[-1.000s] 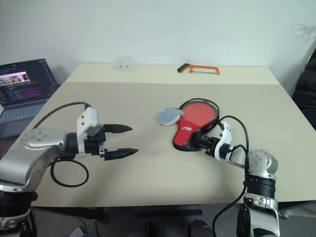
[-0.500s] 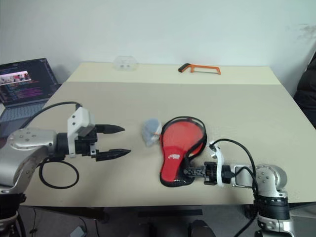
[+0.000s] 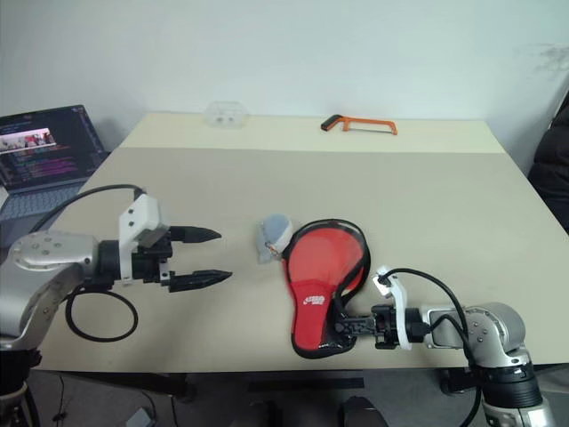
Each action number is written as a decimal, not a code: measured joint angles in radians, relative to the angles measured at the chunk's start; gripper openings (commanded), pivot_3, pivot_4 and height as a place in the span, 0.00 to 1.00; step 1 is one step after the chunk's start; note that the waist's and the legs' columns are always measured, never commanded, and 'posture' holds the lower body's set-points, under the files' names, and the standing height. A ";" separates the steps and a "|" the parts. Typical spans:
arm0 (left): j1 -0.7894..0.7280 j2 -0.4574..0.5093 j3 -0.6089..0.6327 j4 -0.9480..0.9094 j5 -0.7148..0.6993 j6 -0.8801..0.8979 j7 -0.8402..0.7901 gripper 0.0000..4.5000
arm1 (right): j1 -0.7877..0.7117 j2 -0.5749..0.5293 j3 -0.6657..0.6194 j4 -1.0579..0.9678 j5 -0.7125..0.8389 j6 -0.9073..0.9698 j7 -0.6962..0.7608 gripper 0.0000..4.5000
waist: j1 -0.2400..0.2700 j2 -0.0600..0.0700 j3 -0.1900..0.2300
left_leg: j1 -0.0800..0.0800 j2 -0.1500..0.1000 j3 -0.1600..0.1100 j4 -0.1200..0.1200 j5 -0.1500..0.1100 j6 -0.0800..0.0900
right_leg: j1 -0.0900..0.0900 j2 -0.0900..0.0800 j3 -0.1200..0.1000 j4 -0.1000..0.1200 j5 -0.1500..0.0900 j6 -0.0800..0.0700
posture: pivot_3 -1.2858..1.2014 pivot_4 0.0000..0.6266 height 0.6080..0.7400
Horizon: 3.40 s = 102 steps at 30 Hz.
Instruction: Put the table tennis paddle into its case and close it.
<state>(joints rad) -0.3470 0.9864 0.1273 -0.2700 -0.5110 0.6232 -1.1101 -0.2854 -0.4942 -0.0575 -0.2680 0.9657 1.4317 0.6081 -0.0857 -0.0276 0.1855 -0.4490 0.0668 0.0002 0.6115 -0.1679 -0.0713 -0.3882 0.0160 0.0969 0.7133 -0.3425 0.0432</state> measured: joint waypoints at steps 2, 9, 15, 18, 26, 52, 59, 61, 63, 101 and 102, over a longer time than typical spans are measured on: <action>-0.001 0.000 0.000 0.000 0.000 0.000 0.000 1.00 | 0.003 0.000 -0.001 -0.005 0.000 0.001 0.000 0.00 | 0.000 0.000 0.000 | 0.000 0.000 0.000 0.000 0.000 0.000 | 0.000 0.000 0.000 0.000 0.000 0.000 | 0.52 0.24 1.00; 0.000 0.000 0.000 0.000 0.000 0.000 0.001 1.00 | 0.041 0.005 -0.004 -0.045 0.032 0.025 0.000 0.00 | 0.002 0.000 0.000 | 0.000 0.000 0.000 0.000 0.000 0.000 | 0.000 0.000 0.000 0.000 0.000 0.000 | 0.52 0.24 1.00; 0.000 0.000 0.000 0.000 0.000 0.000 0.003 1.00 | 0.055 0.032 -0.006 -0.063 0.037 0.038 -0.032 0.00 | 0.002 -0.001 -0.001 | 0.000 0.000 0.000 0.000 0.000 0.000 | 0.000 0.000 0.000 0.000 0.000 0.000 | 0.52 0.24 1.00; 0.000 0.000 0.000 -0.001 0.000 0.000 0.005 1.00 | 0.047 0.038 0.002 -0.064 0.026 0.029 -0.053 0.00 | 0.001 -0.005 -0.003 | 0.002 0.000 0.000 0.000 0.000 0.000 | 0.001 0.000 0.000 0.001 0.000 0.000 | 0.52 0.24 1.00; -0.001 0.000 -0.002 -0.001 0.001 -0.003 0.007 1.00 | 0.028 -0.011 0.040 -0.034 -0.032 -0.020 -0.040 0.48 | 0.003 -0.009 -0.005 | 0.006 -0.001 0.001 0.000 0.002 0.003 | 0.005 -0.001 0.001 0.000 0.000 0.001 | 0.52 0.24 1.00; -0.424 -0.336 -0.205 0.540 0.245 -0.225 0.160 1.00 | -0.190 0.090 0.346 0.095 -0.677 -0.849 -0.050 1.00 | 0.035 -0.011 -0.003 | 0.011 -0.003 0.001 0.000 0.002 0.003 | 0.013 -0.003 0.000 -0.002 0.003 -0.002 | 0.52 0.24 1.00; -0.490 -0.428 -0.230 0.737 0.285 -0.301 0.117 1.00 | -0.129 0.153 0.373 0.160 -0.749 -0.847 -0.089 1.00 | 0.038 -0.011 -0.003 | 0.011 -0.002 0.000 0.000 0.002 0.003 | 0.013 -0.002 -0.001 -0.001 0.003 -0.002 | 0.52 0.24 1.00; -0.501 -0.442 -0.232 0.777 0.290 -0.307 0.099 1.00 | -0.129 0.165 0.374 0.160 -0.757 -0.835 -0.090 1.00 | 0.035 -0.011 -0.003 | 0.013 -0.002 0.000 0.000 0.002 0.003 | 0.014 -0.002 -0.001 0.000 0.003 -0.002 | 0.52 0.24 1.00; -0.511 -0.450 -0.239 0.801 0.291 -0.307 0.077 1.00 | -0.130 0.170 0.374 0.161 -0.769 -0.830 -0.091 1.00 | 0.033 -0.011 -0.004 | 0.014 -0.002 0.000 0.000 0.003 0.003 | 0.014 -0.002 -0.001 0.000 0.003 -0.002 | 0.52 0.24 1.00; -0.649 -0.722 -0.208 1.111 0.415 -0.157 0.446 0.38 | -0.201 0.274 0.368 0.244 -0.865 -0.732 -0.135 1.00 | 0.029 -0.012 -0.015 | 0.018 -0.002 -0.001 0.001 0.003 0.003 | 0.020 -0.002 -0.001 0.001 0.001 0.003 | 0.52 0.24 1.00; -0.659 -0.726 -0.209 1.135 0.422 -0.175 0.450 0.33 | -0.206 0.274 0.366 0.244 -0.865 -0.718 -0.135 1.00 | 0.029 -0.013 -0.015 | 0.019 -0.003 -0.001 0.001 0.003 0.003 | 0.020 -0.002 -0.001 0.001 0.001 0.004 | 0.52 0.24 1.00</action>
<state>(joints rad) -1.0062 0.2607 -0.0813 0.8654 -0.0892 0.4483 -0.6597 -0.4911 -0.2203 0.3085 -0.0244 0.1006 0.7134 0.4732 -0.0563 -0.0401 0.1706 -0.4299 0.0643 -0.0006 0.6130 -0.1650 -0.0681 -0.3681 0.0145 0.0962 0.7139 -0.3412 0.0467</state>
